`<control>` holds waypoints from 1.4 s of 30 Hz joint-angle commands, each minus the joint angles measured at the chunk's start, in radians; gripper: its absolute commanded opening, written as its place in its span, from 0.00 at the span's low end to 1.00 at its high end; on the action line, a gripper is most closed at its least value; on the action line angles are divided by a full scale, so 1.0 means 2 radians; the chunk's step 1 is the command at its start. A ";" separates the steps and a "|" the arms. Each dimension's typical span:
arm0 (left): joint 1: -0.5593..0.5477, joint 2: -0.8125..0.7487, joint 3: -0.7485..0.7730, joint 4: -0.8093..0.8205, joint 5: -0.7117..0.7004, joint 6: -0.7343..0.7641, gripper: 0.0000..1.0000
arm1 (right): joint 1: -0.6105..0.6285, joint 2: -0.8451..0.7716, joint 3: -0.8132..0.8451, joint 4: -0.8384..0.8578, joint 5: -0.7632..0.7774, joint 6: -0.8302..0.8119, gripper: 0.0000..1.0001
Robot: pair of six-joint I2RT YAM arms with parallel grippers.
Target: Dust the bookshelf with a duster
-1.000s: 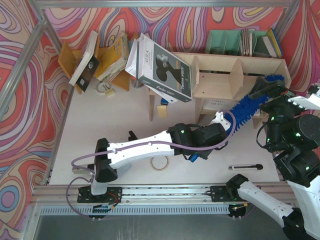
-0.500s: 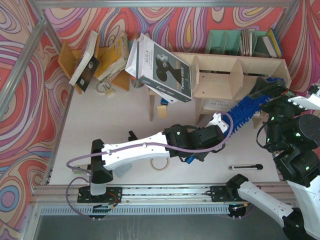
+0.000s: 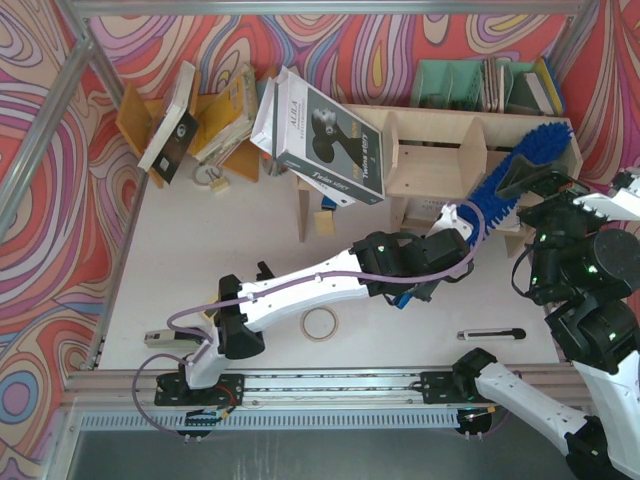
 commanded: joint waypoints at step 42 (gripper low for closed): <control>-0.001 -0.010 -0.018 -0.036 0.036 -0.022 0.00 | 0.001 -0.010 -0.014 0.012 0.012 0.003 0.99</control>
